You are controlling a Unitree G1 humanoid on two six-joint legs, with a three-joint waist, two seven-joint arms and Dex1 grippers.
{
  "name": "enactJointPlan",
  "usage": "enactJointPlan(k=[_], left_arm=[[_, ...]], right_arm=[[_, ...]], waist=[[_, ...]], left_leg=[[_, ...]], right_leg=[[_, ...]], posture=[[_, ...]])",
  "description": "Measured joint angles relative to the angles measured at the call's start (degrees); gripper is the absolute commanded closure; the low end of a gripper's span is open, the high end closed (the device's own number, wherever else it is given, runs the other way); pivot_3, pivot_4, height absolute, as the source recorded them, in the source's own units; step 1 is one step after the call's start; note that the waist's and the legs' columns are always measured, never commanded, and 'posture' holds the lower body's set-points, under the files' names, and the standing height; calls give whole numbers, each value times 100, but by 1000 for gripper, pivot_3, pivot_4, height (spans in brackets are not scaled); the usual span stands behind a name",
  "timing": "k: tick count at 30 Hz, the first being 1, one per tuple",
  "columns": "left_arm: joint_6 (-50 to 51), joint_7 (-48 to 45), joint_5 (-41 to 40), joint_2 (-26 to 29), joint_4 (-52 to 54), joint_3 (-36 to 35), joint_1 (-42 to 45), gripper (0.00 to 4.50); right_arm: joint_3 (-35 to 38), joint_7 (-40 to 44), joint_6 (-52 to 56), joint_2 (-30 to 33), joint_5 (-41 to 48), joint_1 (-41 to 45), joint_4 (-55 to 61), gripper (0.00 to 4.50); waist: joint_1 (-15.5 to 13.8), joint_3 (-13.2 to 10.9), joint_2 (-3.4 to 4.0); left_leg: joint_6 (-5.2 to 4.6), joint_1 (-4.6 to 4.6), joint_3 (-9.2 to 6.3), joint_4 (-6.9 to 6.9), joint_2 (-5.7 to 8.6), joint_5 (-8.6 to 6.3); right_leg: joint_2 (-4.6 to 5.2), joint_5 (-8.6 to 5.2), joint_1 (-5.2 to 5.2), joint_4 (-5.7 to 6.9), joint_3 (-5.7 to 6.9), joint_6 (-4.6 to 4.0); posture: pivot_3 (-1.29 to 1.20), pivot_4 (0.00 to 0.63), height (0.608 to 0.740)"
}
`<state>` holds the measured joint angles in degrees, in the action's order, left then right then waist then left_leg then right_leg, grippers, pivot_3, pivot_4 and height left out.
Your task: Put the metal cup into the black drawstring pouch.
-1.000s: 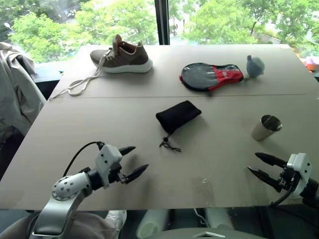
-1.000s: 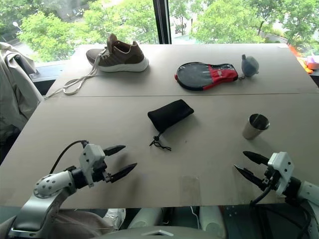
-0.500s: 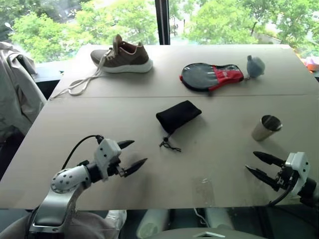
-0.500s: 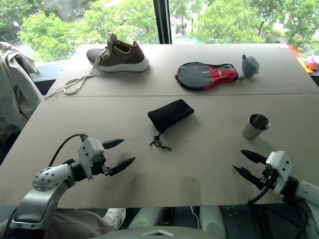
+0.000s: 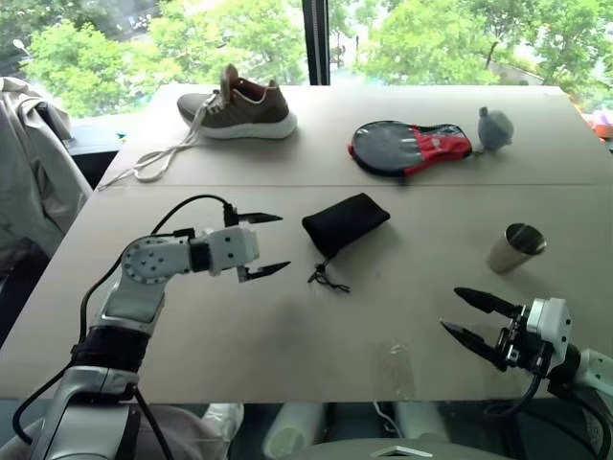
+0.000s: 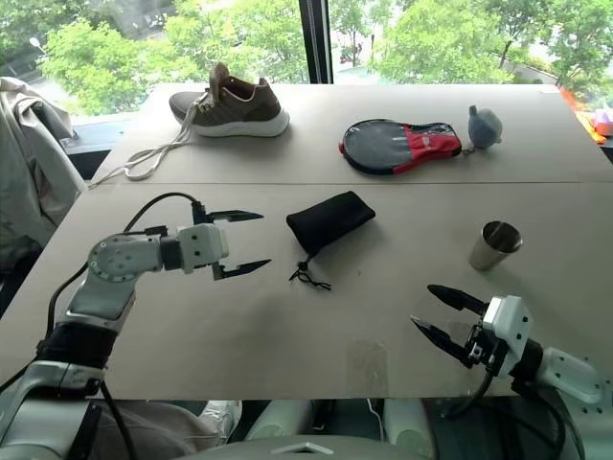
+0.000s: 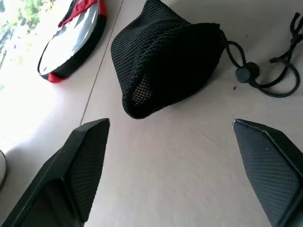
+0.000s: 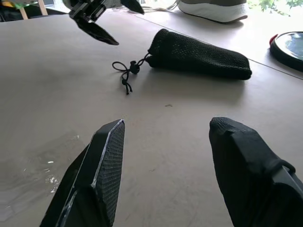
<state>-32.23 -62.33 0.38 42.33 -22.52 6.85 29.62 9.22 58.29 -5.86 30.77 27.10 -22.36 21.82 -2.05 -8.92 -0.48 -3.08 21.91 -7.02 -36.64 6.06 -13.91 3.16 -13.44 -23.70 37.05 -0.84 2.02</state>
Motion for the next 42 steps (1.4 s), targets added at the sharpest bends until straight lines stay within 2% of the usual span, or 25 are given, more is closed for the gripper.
enactJointPlan(k=[2, 7, 10, 14, 15, 16, 17, 20, 24, 29, 32, 35, 38, 42], left_arm=[[-715, 0, 173, -248, -740, 185, 680, 210], [-1267, -20, 74, -960, -1812, 372, 1193, 210], [-1846, -66, 307, -1083, -2409, 633, 1350, 210], [-2643, 501, 909, -1159, -2952, 769, 1799, 210], [-2887, 753, 1073, -1164, -3045, 767, 1941, 725], [-2963, 836, 1113, -1164, -3059, 765, 1991, 900], [-3142, 1053, 1215, -1168, -3092, 760, 2065, 1279], [-3535, 1499, 1558, -1100, -3281, 813, 2093, 2758], [-3589, 1645, 1760, -935, -3503, 963, 2093, 4450], [-3548, 1771, 1924, -887, -3608, 1159, 2093, 4450], [-3270, 1670, 1851, -919, -3639, 1173, 2080, 4450], [-2331, 1132, 1054, -1219, -3453, 934, 1857, 4450], [-631, 442, -62, -1581, -2593, 657, 1423, 4450], [1531, 207, -862, -1602, -1093, 397, 1224, 4450]], right_arm=[[-61, -122, -69, -86, -49, -13, 39, 1677], [-116, -335, -135, -190, -144, -174, 100, 1677], [-166, -453, -155, -216, -195, -266, 205, 1677], [-183, -619, -159, -280, -194, -256, 257, 1677], [-183, -662, -159, -296, -193, -257, 272, 1590], [-185, -674, -159, -300, -193, -257, 277, 1590], [-186, -707, -159, -300, -192, -272, 286, 1590], [-203, -749, -168, -302, -194, -355, 287, 1590], [-240, -781, -169, -307, -194, -348, 287, 1590], [-262, -898, -88, -310, -189, -148, 287, 1590], [-232, -1273, -64, -344, -465, 83, 239, 1590], [-4, -2305, -10, -584, -1329, 649, -58, 1590], [447, -3024, -597, -630, -2056, 1223, -206, 1590], [598, -3184, -511, -306, -2385, 1284, -69, 1590]], waist=[[-17, 0, 0], [28, 0, -1], [80, -1, -3], [109, -8, -15], [109, -8, -15], [110, -8, -15], [117, -8, -15], [126, -8, -15], [125, -8, -15], [118, -8, -15], [121, -8, -15], [124, -7, -12], [134, -9, -11], [125, -8, -14]], left_leg=[[-1, 1, 4, -2, 0, 0], [-2, 3, 7, -5, 2, 2], [11, 3, 4, -5, 2, 9], [-10, 7, 3, -16, 2, -4], [-11, 7, 4, -22, 2, -4], [-11, 7, 5, -23, 2, -4], [-12, 5, 7, -27, 2, -5], [-13, 6, 5, -30, 2, -5], [-13, 6, 5, -35, 2, -5], [-15, 8, 7, -55, 2, -6], [-16, 6, 8, -59, 3, -6], [-16, 2, 23, -68, 8, -6], [-15, 5, 20, -72, 8, -5], [2, 7, 3, -71, 6, 4]], right_leg=[[0, 2, 0, -1, -3, 3], [-3, 4, -2, -3, -9, 8], [-4, 4, -3, 0, -6, 8], [-5, 9, -2, 0, -5, 17], [-5, 12, 1, 0, -6, 22], [-5, 13, 1, 0, -6, 24], [-5, 14, 3, 0, -9, 27], [-9, 15, 1, 4, -8, 29], [-11, 16, 1, 10, -8, 29], [-11, 18, 4, 19, -8, 33], [-12, 18, 2, 33, -8, 33], [-11, 17, -5, 63, -7, 33], [-14, 17, -12, 71, -8, 33], [-14, 17, -10, 77, -11, 29]], posture=[[0, 150, 740], [0, 150, 740], [0, 150, 740], [0, 150, 740], [0, 150, 740], [0, 150, 740], [0, 150, 740], [0, 150, 740], [0, 150, 740], [0, 150, 740], [0, 150, 740], [0, 150, 740], [0, 150, 740], [0, 150, 740]])
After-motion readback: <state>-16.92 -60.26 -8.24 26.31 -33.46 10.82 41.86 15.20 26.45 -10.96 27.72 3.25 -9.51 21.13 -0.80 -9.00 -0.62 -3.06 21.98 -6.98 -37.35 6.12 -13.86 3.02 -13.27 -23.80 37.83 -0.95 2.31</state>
